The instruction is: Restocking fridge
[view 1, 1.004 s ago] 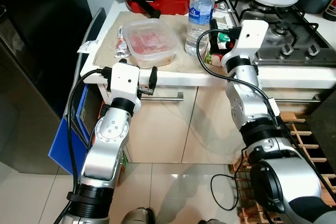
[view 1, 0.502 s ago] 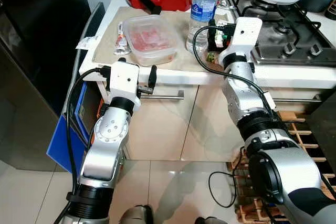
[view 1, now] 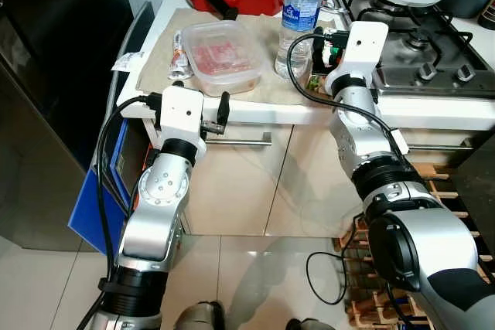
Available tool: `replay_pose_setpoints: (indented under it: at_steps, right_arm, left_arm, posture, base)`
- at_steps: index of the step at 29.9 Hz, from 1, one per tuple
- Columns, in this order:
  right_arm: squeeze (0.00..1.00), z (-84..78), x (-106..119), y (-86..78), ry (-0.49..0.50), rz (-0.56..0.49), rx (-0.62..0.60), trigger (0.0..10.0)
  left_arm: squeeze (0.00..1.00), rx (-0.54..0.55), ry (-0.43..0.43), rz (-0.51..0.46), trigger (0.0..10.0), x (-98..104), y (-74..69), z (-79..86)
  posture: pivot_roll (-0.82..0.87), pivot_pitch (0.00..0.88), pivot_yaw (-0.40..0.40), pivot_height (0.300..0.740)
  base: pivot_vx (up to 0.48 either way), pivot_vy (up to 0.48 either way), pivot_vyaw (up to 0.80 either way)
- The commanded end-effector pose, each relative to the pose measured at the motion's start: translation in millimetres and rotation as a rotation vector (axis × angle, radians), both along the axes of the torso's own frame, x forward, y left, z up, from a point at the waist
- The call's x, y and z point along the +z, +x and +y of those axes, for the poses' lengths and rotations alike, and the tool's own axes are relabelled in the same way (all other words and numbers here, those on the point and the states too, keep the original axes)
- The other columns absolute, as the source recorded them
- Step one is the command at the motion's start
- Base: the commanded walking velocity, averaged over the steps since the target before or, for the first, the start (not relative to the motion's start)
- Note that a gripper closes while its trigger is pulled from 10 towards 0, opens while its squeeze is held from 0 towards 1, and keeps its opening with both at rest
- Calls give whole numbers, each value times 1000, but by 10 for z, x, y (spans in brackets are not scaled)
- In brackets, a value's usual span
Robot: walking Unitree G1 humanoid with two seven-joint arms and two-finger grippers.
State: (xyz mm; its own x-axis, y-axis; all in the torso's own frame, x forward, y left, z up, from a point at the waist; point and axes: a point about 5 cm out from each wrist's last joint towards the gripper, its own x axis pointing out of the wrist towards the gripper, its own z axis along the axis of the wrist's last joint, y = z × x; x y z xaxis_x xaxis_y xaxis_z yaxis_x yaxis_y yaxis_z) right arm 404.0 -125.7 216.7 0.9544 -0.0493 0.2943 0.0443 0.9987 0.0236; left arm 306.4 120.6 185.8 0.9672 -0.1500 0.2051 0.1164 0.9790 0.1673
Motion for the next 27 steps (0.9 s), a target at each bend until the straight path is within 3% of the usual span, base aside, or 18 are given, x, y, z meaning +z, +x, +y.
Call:
replay_pose_setpoints:
  at_steps: [1, 22, 27]
  right_arm:
    - [0, -18, -45, 16, 12, 41, -9, 0]
    - [0, 49, -186, -22, 10, 70, 32, 0]
    - [0, 4, 29, -27, -19, -49, 8, 0]
  left_arm:
    - [0, 8, -5, 13, 10000, -16, 15, 7]
    - [0, 14, 0, 7, 10000, -21, 75, -2]
    - [0, 17, -2, 2, 10000, -3, 106, -2]
  posture:
    - [139, 101, -5, 740]
    - [133, 66, -8, 740]
    - [122, 66, -6, 740]
  base:
    - [0, 0, 0]
    - [0, 0, 0]
    - [0, 0, 0]
